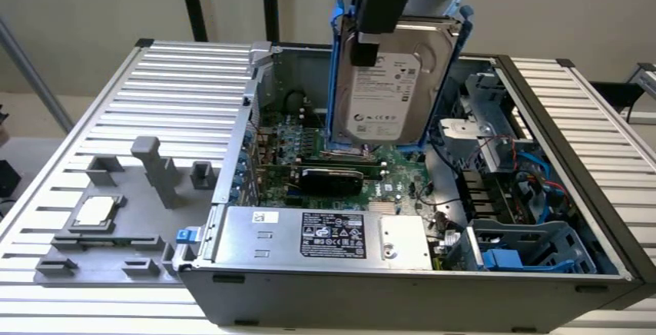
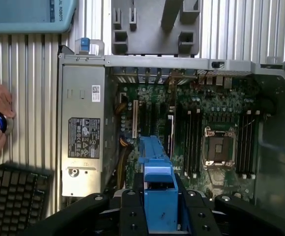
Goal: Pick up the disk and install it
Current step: 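Pick up the disk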
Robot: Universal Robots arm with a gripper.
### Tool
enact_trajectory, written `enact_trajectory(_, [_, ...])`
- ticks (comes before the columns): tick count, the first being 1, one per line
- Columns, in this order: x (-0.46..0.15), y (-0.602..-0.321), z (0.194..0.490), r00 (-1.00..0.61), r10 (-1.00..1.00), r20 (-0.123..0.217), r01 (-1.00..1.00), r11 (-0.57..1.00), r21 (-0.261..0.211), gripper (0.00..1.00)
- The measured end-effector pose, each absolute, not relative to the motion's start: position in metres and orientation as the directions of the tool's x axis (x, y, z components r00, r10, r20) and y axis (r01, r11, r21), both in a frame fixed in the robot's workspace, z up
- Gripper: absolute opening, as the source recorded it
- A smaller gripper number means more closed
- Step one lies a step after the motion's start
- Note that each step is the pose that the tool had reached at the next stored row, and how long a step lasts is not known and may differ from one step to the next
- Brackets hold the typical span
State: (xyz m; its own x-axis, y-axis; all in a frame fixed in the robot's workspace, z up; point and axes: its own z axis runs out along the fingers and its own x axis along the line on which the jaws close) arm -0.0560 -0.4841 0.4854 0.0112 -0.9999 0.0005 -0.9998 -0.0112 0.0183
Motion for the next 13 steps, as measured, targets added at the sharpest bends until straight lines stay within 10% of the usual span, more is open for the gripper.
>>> enact_trajectory(13, [-0.001,-0.507,0.485,0.011,-1.000,0.000,-1.000,-0.011,0.019,0.33])
